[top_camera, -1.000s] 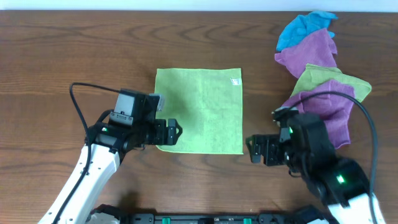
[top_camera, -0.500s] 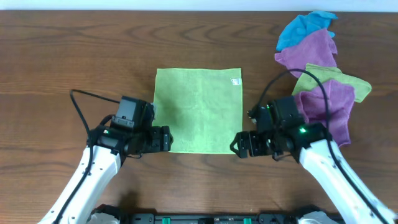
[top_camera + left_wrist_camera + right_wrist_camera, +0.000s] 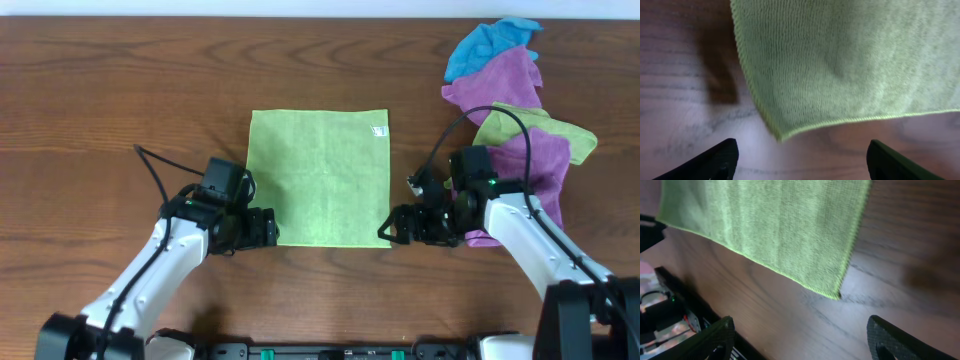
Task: Fold the cloth
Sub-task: 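Move both grippers to the towel's near corners, then grasp the near left and right corners of the towel with both grippers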
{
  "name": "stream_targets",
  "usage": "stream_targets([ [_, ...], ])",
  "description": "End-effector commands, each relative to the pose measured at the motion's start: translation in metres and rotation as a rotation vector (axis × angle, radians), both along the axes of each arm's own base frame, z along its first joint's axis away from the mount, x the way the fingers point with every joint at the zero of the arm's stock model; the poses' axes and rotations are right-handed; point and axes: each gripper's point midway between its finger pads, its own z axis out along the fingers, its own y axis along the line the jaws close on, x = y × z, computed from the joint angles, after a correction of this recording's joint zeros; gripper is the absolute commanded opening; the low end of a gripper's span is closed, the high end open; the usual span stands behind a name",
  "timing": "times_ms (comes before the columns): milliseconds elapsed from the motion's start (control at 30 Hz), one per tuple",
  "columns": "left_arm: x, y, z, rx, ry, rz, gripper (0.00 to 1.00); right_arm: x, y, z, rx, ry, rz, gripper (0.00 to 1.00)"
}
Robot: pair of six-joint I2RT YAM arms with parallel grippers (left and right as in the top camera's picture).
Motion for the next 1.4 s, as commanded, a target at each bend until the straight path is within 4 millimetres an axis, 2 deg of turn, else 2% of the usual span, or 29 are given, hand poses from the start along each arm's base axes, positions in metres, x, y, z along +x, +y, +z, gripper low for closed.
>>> stream_targets([
  [0,-0.001,-0.001,-0.011,0.000,0.040,0.010,0.83,-0.004,0.008,-0.003,0.079,0.001,0.029,0.85],
  [200,0.002,-0.003,-0.018,-0.005,0.051,0.009,0.81,-0.006,0.010,-0.022,0.125,0.051,0.007,0.85],
  [267,0.004,-0.002,-0.019,-0.006,0.047,0.015,0.77,-0.006,0.012,-0.027,0.140,0.066,0.005,0.84],
  [367,0.008,0.002,-0.019,-0.009,0.041,0.033,0.66,-0.007,0.012,-0.033,0.138,0.086,0.004,0.84],
  [600,0.010,0.007,-0.021,-0.008,0.047,0.056,0.19,-0.008,0.011,-0.036,0.132,0.098,0.001,0.84],
  [700,0.009,0.007,-0.024,-0.006,0.058,0.055,0.08,-0.011,0.007,-0.040,0.101,0.120,-0.012,0.84],
  [800,0.008,0.007,-0.025,-0.007,0.064,0.055,0.07,-0.015,-0.004,-0.048,0.022,0.146,-0.026,0.85],
  [1033,0.008,0.006,-0.024,-0.011,0.065,0.054,0.09,-0.017,-0.002,-0.051,0.029,0.151,-0.032,0.83],
  [1167,0.008,0.006,-0.024,-0.015,0.066,0.053,0.09,-0.018,-0.002,-0.060,0.028,0.165,-0.042,0.81],
  [1367,0.008,0.006,-0.024,-0.015,0.065,0.054,0.10,-0.024,0.001,-0.075,0.048,0.223,-0.044,0.74],
])
